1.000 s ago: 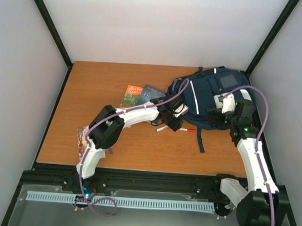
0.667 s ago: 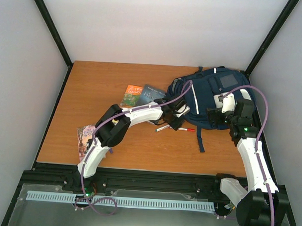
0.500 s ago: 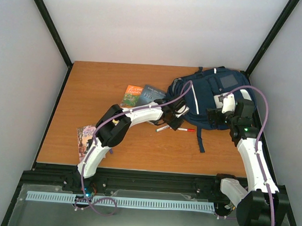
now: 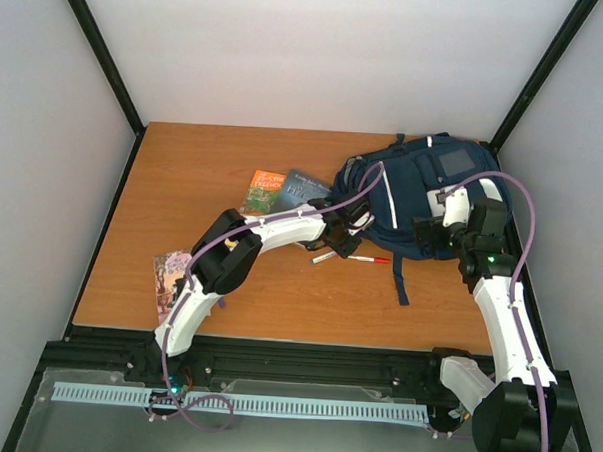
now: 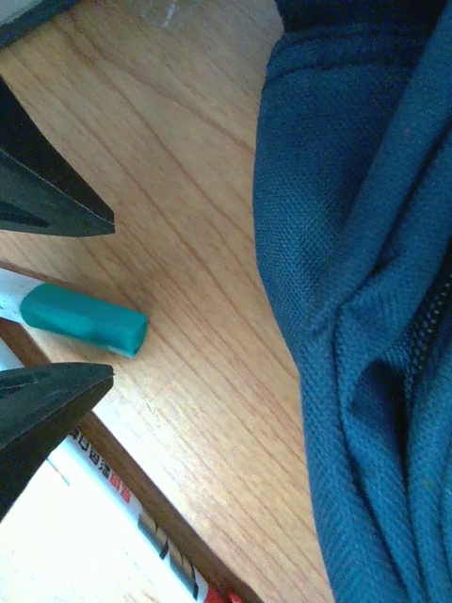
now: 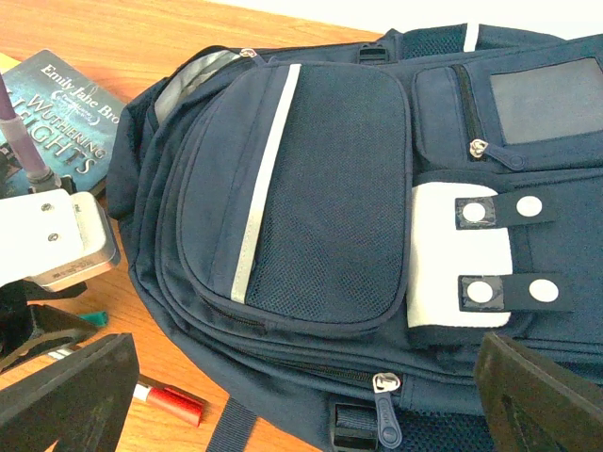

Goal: Pack the student bag
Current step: Move the stationery to the center of the board.

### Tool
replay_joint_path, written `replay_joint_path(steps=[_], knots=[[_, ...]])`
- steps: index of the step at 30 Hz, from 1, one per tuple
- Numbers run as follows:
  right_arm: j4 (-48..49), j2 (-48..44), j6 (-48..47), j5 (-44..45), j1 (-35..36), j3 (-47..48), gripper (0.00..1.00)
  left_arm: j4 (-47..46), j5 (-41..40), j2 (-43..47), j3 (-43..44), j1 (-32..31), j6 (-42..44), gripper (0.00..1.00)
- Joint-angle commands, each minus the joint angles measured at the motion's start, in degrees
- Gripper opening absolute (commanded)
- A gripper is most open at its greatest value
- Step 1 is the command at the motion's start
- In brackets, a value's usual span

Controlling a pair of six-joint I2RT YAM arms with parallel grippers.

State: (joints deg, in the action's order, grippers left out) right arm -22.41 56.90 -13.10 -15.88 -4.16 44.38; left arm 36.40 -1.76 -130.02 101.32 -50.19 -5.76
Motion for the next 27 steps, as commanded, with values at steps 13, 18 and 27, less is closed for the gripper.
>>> replay_joint_path(steps=[13, 18, 27], knots=[[1.27, -0.23, -0.91, -0.20, -0.49, -0.65, 1.00, 0.93, -2.26, 3.89, -7.23, 0.00, -0.30, 0.22], [0.82, 0.32, -0.70, -0.51, -0.49, -0.30, 1.00, 0.88, -4.58, 7.72, -13.19, -0.05, -2.92, 0.19], [0.77, 0.40, -0.38, -0.83, -0.48, -0.17, 1.00, -0.01, -8.81, 18.10, -30.47, 0.01, -12.06, 0.15]])
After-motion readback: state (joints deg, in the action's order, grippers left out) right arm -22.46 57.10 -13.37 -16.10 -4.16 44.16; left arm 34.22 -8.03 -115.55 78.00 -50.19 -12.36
